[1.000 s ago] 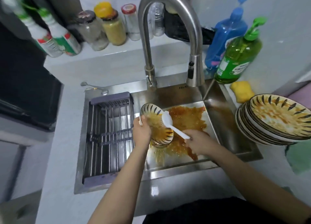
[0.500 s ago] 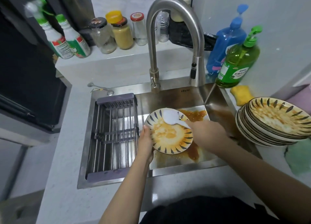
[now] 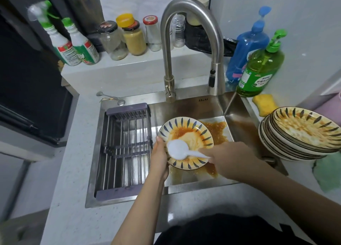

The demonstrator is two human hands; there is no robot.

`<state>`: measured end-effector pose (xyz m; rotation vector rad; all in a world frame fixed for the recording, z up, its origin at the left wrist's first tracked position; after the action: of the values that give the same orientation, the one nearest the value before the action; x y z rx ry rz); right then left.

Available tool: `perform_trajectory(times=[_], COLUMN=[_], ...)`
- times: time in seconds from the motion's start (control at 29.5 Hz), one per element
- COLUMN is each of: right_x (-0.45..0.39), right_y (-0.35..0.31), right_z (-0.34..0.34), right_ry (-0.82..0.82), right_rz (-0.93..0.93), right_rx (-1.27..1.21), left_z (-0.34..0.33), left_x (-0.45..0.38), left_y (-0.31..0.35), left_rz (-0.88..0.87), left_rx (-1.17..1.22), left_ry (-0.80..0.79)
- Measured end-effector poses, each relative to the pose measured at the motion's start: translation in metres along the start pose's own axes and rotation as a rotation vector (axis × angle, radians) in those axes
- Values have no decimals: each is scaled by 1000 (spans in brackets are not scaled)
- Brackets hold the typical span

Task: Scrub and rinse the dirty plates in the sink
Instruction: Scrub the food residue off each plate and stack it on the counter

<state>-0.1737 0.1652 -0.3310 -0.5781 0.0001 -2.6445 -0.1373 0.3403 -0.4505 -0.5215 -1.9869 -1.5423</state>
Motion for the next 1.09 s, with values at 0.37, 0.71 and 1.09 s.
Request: perform_trajectory(times=[0.37,0.71,1.09], right_x=[7,0,-4], right_y=[1,-5,5], right_z=[10,9,10], right_ry=[8,-15,-136], right_rz=[55,36,71], right_rx=[65,-46,-30], left_z=[3,-5,-9], left_x=[-2,-2,1], left_y=[5,20,22], left_rz=[-16,-69,-150], left_rx=[59,90,0], left_ry=[19,110,141])
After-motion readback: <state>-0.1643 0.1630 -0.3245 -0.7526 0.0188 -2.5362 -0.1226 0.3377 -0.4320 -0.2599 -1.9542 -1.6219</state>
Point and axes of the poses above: each hand's wrist, its own x-axis away from the middle knuckle, its own z-axis out of the back of the hand, y = z × x, the point moved 2 cm from there along -x, towards the middle knuckle, and after that the axes turned 5 degrees about z, right-handed, at the moved point
